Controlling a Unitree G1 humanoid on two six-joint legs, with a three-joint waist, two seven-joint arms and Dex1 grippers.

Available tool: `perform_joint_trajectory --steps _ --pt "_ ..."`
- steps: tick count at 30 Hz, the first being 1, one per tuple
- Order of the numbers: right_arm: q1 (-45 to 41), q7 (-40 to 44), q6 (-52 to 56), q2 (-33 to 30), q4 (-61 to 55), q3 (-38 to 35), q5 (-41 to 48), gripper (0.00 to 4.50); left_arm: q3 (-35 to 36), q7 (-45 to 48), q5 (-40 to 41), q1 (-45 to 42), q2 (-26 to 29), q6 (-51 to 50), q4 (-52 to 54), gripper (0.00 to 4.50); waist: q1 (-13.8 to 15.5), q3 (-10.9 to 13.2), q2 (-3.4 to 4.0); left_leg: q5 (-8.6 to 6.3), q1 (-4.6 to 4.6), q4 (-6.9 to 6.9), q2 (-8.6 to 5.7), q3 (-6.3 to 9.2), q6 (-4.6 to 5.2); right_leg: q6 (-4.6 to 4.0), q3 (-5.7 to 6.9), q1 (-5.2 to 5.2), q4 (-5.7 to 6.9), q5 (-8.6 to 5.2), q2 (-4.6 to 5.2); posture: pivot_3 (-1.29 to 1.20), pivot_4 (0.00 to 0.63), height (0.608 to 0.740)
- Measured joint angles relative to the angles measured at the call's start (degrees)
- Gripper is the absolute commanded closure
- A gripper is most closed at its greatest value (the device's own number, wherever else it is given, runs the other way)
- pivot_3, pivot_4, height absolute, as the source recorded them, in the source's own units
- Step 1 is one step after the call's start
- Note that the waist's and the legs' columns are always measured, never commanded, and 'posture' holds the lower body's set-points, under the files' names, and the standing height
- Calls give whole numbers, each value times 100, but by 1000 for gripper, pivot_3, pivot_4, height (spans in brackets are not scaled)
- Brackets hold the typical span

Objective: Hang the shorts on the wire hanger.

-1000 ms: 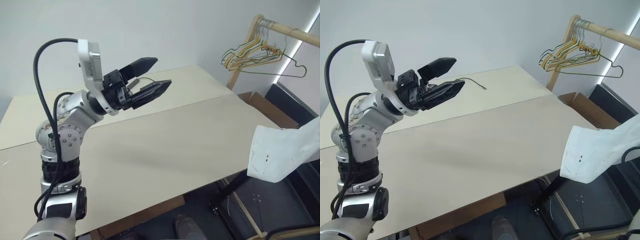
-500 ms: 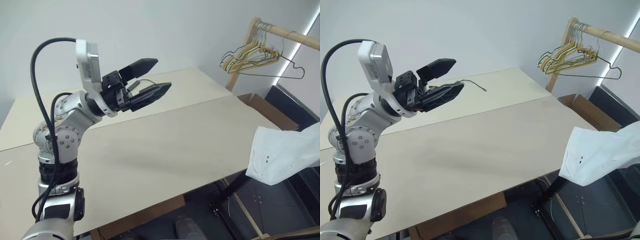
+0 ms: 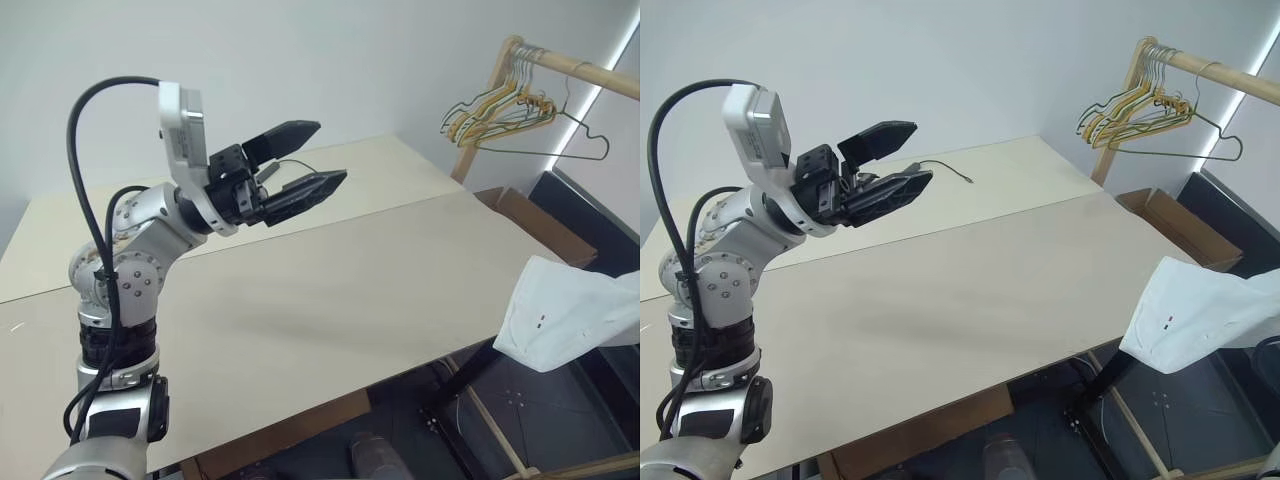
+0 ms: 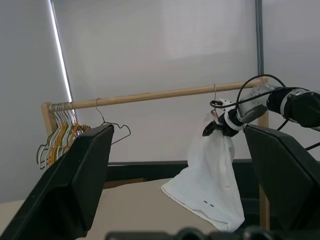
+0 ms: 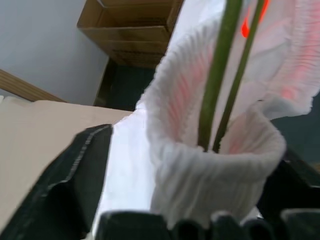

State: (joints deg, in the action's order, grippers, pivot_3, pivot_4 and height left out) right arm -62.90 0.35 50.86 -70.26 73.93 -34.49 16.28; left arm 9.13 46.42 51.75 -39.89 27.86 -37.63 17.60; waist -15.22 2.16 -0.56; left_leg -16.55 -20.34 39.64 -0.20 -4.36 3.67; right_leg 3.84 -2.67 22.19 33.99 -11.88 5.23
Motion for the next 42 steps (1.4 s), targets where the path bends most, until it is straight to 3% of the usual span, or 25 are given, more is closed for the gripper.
perform_joint_trajectory --steps 5,12,16,20,26,32,35,42 --pt "-84 -451 -580 257 -666 474 -344 28 0 33 -13 -13 48 10 -44 0 -13 -1 7 -1 4 0 1 -7 -1 4 -10 2 4 2 0 -239 0 740" --pt "1440 -1393 -1945 1546 -4663 621 -792 28 -21 2 -266 -19 70 258 -79 0 17 -7 19 3 3 4 11 -15 0 40 -23 10 22 21 -8 -226 0 740" --pt "1959 -1193 -2783 2046 -6417 923 -931 28 -28 -19 -446 44 109 284 -107 0 55 -10 44 0 1 10 3 -18 5 52 -32 16 21 28 3 -214 0 740" --pt "1959 -11 -3290 2176 -7708 1277 -489 28 -5 -23 -522 289 356 250 -121 0 61 -16 16 -2 6 8 16 -17 9 50 -25 12 15 30 -9 -196 0 740" --pt "2654 2299 -2794 2576 -8413 2209 784 28 94 160 -784 1196 1016 268 127 0 130 -28 -9 -6 7 9 15 -18 17 4 -27 13 15 59 2 -97 0 740" --pt "3278 4667 -2820 2569 -8509 3415 1162 28 358 505 -1115 2443 1691 462 552 0 594 -16 -1 -7 -29 1 16 -18 15 -12 -10 67 24 55 3 0 0 740" --pt "3240 5263 -2907 2554 -8295 3614 1102 28 554 741 -1147 3066 1947 552 769 0 914 -16 -2 -4 -77 6 18 -18 10 -30 9 118 28 67 8 34 0 740" --pt "3276 5624 -2984 2649 -8112 3645 888 28 811 687 -1129 3363 2021 546 1118 0 1532 -16 -3 12 -152 12 15 -20 -19 -51 28 206 63 70 14 52 0 740"
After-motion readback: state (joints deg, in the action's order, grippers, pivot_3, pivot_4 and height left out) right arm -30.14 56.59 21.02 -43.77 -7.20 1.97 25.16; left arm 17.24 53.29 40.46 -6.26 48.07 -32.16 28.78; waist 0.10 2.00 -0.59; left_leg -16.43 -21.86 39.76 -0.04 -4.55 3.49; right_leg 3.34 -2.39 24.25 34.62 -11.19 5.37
